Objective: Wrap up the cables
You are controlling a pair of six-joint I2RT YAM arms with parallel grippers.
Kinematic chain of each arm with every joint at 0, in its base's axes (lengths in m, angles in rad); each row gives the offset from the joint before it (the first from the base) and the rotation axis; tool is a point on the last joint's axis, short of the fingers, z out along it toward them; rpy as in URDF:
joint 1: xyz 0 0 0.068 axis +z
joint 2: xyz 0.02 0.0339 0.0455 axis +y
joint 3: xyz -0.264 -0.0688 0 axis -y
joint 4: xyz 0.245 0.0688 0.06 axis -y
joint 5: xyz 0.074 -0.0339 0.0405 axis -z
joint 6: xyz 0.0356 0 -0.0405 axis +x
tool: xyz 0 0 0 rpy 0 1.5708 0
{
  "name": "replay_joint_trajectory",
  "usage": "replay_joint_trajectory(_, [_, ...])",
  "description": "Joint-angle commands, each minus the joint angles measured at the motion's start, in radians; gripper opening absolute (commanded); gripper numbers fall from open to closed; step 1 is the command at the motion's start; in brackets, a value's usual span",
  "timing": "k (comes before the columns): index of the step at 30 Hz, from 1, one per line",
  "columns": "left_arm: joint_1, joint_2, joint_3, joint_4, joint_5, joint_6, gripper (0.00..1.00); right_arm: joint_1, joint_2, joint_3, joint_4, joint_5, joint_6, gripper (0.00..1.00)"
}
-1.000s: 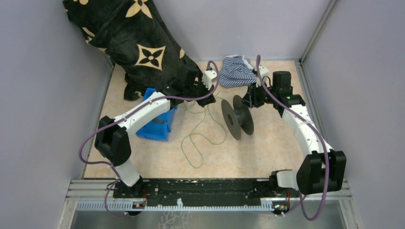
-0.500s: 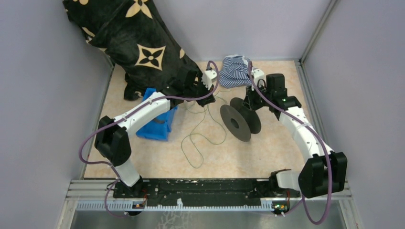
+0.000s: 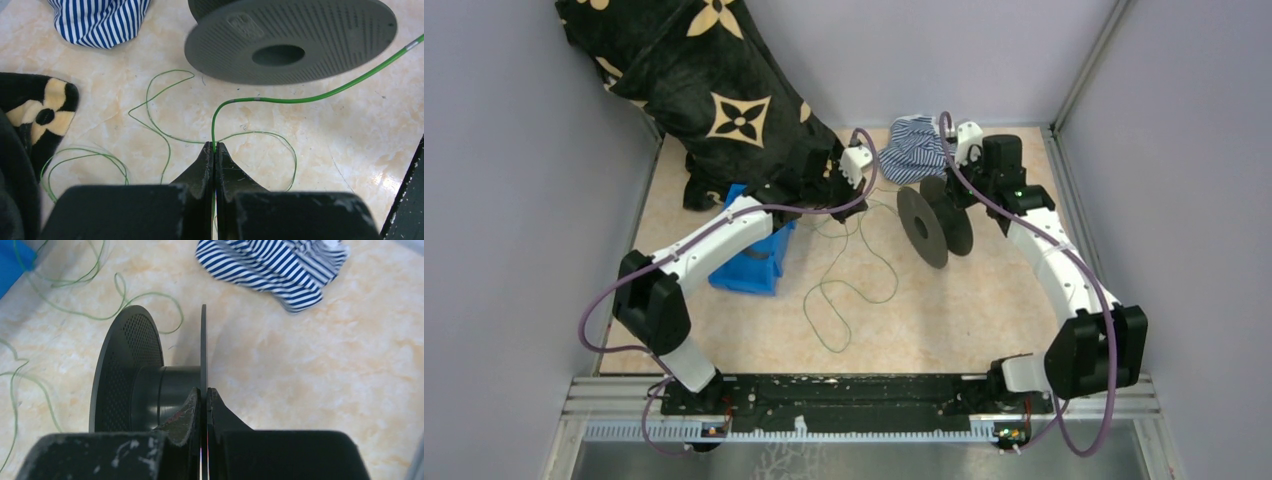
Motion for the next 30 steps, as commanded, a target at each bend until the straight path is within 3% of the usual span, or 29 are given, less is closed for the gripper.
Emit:
replay_joint_trajectory(1, [0.015,-0.052,-0.021,0.026,-0.027,0.02,0.0,0.001,0.038,0.117,0.146,0.087,-0.054,0.0])
replay_joint_trajectory(8, [0.025,-0.059,-0.026,0.027,-0.046,0.02,0.0,0.001,0.173,0.235,0.192,0.125,-0.089,0.0])
replay_joint_trajectory(17, [0.025,-0.053,-0.014,0.013,-0.019,0.03,0.0,0.002,0.419,0.437,0.157,-0.004,-0.089,0.0])
replay_joint_trajectory(30, [0.025,-0.03,-0.005,0.018,0.011,0.046,0.0,0.02,0.555,0.559,0.128,-0.102,-0.092,0.0])
